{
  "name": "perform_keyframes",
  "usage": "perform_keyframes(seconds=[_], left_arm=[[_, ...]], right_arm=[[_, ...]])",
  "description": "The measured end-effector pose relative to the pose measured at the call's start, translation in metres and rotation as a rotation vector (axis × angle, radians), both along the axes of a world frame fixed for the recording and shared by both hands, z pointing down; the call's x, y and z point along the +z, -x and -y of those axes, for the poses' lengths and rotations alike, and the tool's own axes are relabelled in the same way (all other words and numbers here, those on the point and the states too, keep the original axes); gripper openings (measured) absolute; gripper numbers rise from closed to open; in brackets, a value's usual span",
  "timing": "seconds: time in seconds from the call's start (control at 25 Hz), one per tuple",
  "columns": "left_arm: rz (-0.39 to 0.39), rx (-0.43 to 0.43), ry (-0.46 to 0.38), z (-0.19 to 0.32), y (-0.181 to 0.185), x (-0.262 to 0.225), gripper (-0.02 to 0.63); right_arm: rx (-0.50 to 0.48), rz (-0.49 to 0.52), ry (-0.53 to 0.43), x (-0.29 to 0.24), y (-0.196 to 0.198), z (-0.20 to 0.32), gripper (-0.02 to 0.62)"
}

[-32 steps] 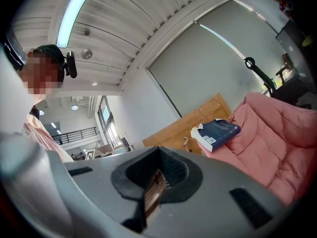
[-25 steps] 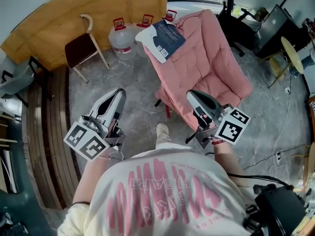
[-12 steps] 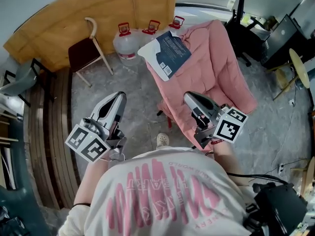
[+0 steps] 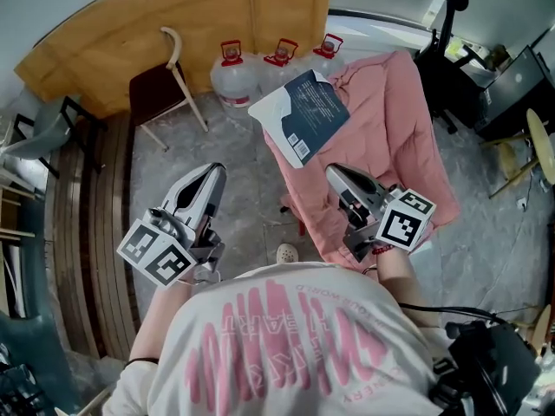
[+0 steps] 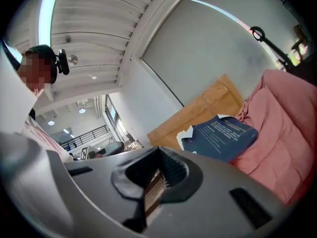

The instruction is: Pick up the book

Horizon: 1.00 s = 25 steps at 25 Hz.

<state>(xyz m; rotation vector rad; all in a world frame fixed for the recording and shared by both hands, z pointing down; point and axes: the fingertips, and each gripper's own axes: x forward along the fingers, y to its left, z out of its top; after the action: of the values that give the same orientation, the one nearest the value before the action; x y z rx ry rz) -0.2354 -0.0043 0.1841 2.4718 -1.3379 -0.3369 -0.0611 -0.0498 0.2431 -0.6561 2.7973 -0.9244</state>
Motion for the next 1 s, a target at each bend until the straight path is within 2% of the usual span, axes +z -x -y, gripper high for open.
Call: perform_keyframes(seconds=[0.24, 0.64, 0.88, 1.0], left_arm=[[0.022, -0.027, 0.02, 0.028, -0.002, 0.008, 0.009], [-0.006, 0.016, 0.009, 0.069, -0.02, 0.018, 0.009], [0.078, 0.002, 0.074, 0.088, -0.029, 0.037, 0.009], [0.078, 0.004, 0.099, 0.092, -0.032, 0.044, 0.009]], right_arm=[[-0.008, 0.01, 0.038, 0.013, -0.005, 0.03, 0.008], [-0.011, 0.012, 0.096, 0.039, -0.016, 0.064, 0.008], [-0.018, 0.028, 0.129, 0.049, -0.018, 0.075, 0.008], [-0.021, 0.034, 0.144, 0.056, -0.018, 0.078, 0.008]])
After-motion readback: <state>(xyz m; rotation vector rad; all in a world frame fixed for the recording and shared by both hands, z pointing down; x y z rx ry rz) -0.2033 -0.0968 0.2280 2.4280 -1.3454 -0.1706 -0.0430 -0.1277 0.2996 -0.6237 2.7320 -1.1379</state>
